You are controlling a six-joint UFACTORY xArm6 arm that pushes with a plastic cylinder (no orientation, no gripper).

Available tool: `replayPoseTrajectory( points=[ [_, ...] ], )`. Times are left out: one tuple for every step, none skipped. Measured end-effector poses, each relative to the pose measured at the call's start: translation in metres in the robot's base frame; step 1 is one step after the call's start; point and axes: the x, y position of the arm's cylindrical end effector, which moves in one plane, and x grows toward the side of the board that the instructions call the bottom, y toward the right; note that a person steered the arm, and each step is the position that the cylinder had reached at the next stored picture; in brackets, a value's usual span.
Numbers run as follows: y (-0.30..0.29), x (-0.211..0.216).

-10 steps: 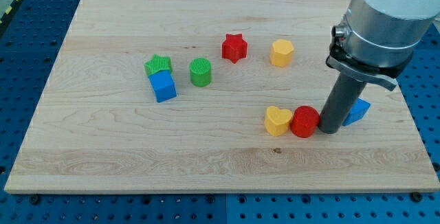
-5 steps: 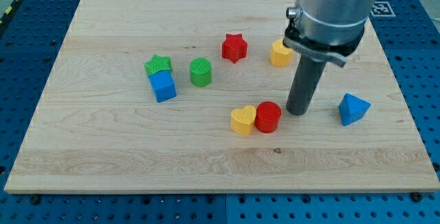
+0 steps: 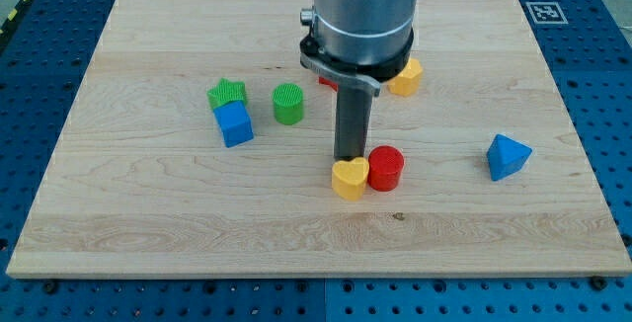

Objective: Push the red circle and yellow heart left and down

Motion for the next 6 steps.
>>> replayPoseTrajectory(
  points=[
    [0.0,0.021],
    [-0.003,0.028],
    [-0.027,0.023],
    [-0.043,-0.003],
    [-0.024,-0.026],
    [0.008,-0.04]
  ],
)
